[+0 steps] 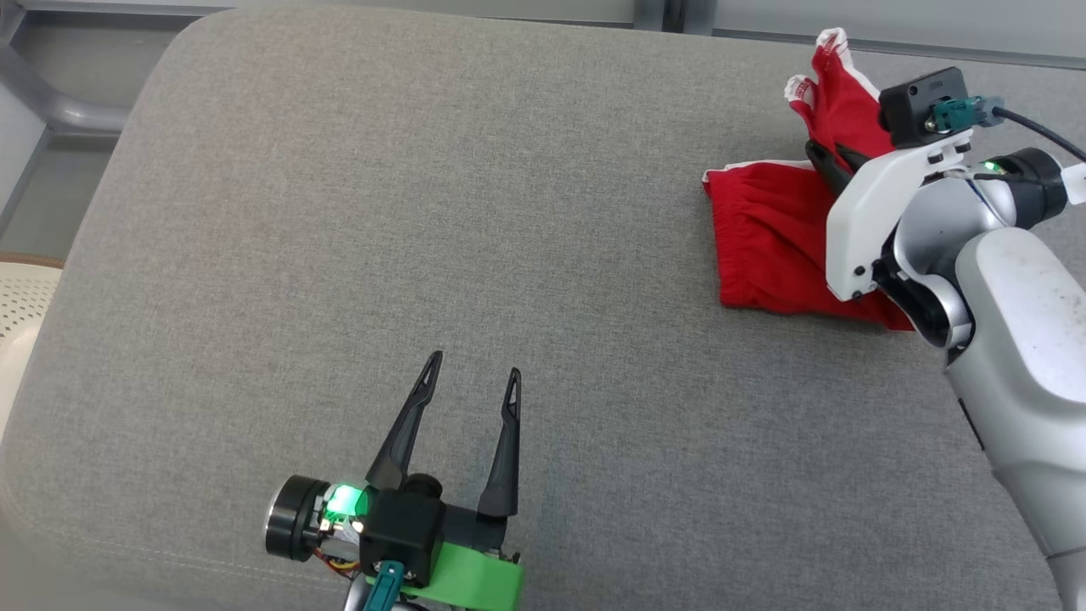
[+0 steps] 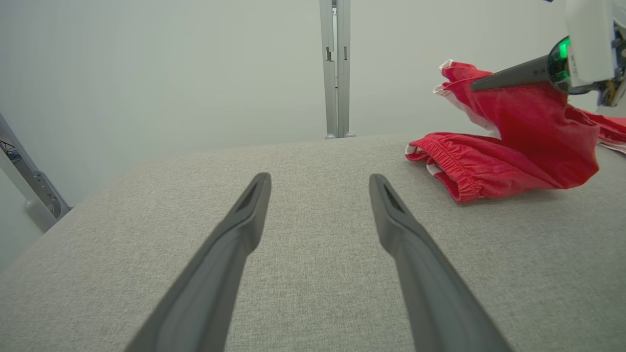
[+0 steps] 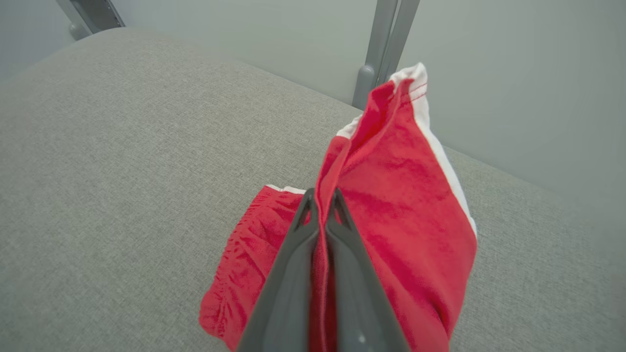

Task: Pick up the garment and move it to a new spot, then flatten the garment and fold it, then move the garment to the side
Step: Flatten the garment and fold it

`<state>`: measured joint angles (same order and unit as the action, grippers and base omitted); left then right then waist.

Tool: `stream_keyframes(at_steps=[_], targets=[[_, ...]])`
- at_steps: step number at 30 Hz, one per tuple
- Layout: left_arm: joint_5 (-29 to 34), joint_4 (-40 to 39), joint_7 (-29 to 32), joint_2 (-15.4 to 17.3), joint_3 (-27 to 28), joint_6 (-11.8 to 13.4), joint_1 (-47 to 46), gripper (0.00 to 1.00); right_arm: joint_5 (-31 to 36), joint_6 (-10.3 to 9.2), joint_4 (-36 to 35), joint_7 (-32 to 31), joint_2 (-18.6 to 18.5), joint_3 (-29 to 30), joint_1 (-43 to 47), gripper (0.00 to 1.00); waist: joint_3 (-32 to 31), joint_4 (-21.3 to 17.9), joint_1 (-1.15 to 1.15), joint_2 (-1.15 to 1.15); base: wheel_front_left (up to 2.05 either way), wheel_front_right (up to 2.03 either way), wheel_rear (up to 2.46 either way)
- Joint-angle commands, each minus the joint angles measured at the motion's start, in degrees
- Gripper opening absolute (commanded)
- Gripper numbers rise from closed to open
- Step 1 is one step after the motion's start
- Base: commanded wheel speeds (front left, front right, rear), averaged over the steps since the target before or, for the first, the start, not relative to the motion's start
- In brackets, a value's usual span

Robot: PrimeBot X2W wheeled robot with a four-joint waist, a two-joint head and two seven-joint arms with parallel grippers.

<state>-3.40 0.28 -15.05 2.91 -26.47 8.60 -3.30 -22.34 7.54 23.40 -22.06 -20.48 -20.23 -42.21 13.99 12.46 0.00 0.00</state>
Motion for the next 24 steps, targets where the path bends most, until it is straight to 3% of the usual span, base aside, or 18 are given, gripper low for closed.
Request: stream_keyframes(at_steps=[1, 8, 9, 10, 11, 16, 24], targets=[[-0.4, 0.0, -0.1, 0.0, -0.1, 0.2, -0.8, 1.00, 0.5, -0.12, -1.1, -0.4, 0.6, 0.3, 1.3, 0.00, 0.4, 0.3, 0.00, 0.00, 0.00, 0.00, 0.00], [-0.8, 0.1, -0.1, 0.0, -0.8, 0.5, -1.8, 1.00, 1.9, -0.12, -3.7, -0.5, 3.8, 0.0, 4.2, 0.00, 1.7, 1.1, 0.00, 0.00, 0.00, 0.00, 0.00], [-0.9, 0.0, -0.1, 0.0, -0.9, 0.4, -2.0, 1.00, 2.0, -0.12, -3.6, -0.3, 4.3, -0.2, 4.4, 0.07, 2.0, 1.2, 0.00, 0.00, 0.00, 0.00, 0.00], [-1.0, 0.0, -0.1, 0.0, -1.0, 0.5, -2.1, 1.00, 2.1, -0.11, -3.3, 0.1, 4.6, -0.3, 4.5, 0.35, 2.2, 1.3, 0.00, 0.00, 0.00, 0.00, 0.00], [-1.1, 0.0, -0.1, 0.0, -1.1, 0.5, -2.2, 1.00, 2.2, -0.11, -3.2, 0.7, 5.0, -0.4, 4.5, 1.00, 2.4, 1.4, 0.00, 0.00, 0.00, 0.00, 0.00], [-1.3, 0.2, -0.1, 0.0, -1.5, 0.7, -2.8, 1.00, -1.6, -0.11, -4.2, 6.2, 7.4, -0.6, 3.6, 1.00, 2.9, 1.4, 0.00, 0.00, 0.00, 0.00, 0.00], [-0.8, 0.4, -0.1, 0.0, -0.5, 1.0, -2.1, 1.00, -1.3, -0.11, -5.7, 17.0, 4.4, 3.0, 4.7, 1.00, 1.0, -0.5, 0.00, 0.00, 0.00, 0.00, 0.00]])
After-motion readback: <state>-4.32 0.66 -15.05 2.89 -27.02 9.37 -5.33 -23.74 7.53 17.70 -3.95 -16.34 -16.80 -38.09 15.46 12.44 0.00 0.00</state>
